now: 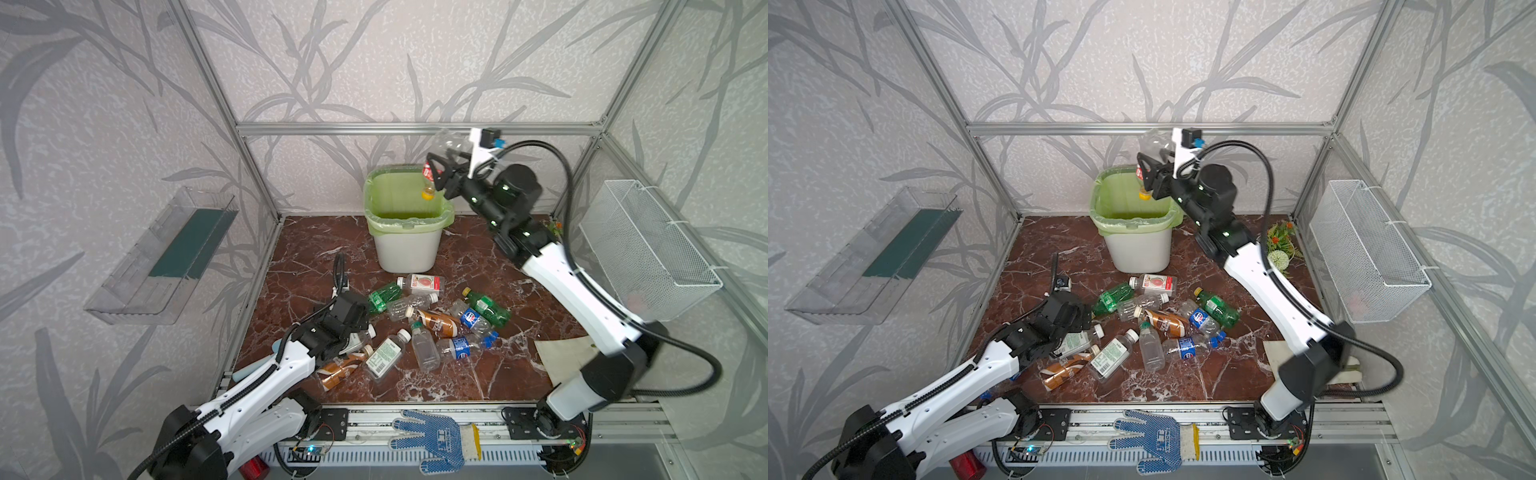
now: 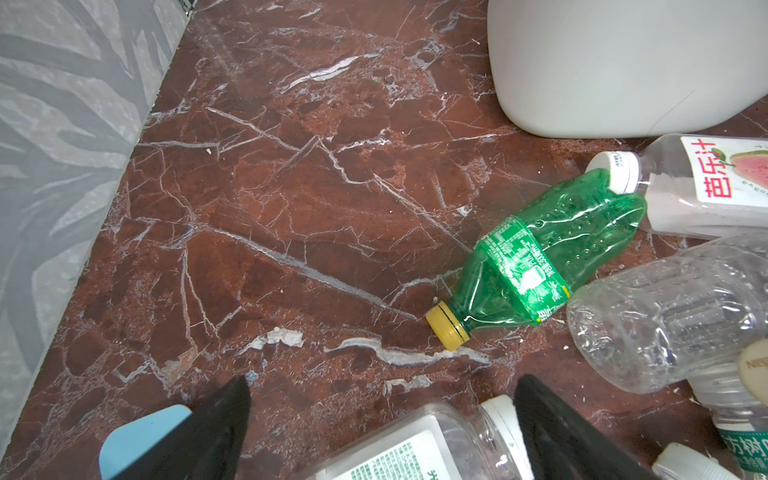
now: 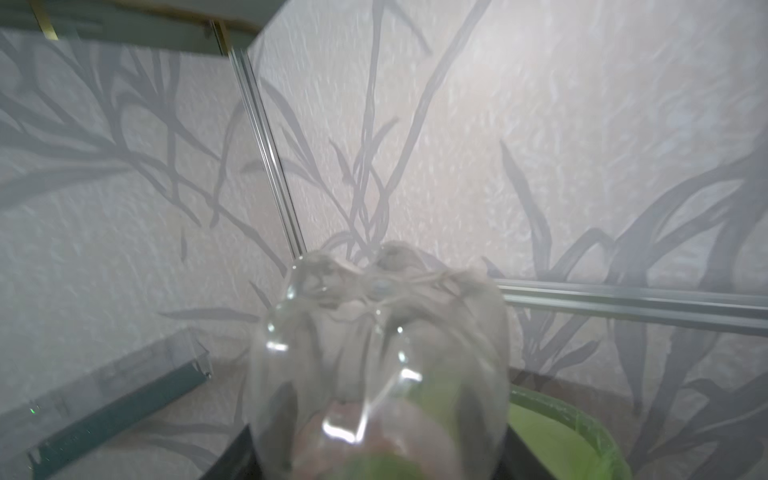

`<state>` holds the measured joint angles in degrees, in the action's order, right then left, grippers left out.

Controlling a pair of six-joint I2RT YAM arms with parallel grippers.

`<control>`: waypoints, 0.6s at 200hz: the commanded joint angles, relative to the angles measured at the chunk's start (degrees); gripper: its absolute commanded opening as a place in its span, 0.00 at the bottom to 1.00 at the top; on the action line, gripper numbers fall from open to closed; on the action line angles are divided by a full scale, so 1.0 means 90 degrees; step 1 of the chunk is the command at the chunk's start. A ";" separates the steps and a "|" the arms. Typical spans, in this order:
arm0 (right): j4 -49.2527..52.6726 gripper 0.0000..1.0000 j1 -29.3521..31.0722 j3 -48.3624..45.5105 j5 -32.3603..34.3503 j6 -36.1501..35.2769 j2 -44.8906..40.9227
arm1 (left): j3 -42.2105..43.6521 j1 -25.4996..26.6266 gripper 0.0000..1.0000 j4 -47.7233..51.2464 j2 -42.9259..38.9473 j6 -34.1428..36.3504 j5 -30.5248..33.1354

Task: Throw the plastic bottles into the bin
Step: 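Lift the crushed clear bottle over the bin and open the right gripper, then withdraw the right gripper while the left gripper grasps the crushed green bottle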

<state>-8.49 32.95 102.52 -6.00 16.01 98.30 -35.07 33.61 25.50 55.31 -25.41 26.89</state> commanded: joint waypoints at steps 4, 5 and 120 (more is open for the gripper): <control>0.0347 0.99 0.0023 -0.0075 0.0175 0.0050 -0.0018 | -0.0040 -0.0045 0.99 0.0264 -0.0259 -0.0127 -0.0008; 0.0313 0.99 0.0022 -0.0098 0.0201 0.0044 -0.0114 | -0.0039 -0.0044 0.99 0.0268 -0.0268 -0.0126 -0.0014; 0.0377 0.99 -0.0214 -0.2334 0.0684 -0.0448 -0.2559 | 0.0039 0.0000 0.99 -0.0014 -0.0525 0.0445 -0.1045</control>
<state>-7.97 32.60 90.15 -0.89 11.40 74.28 -34.30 33.43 26.41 47.20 -23.97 22.13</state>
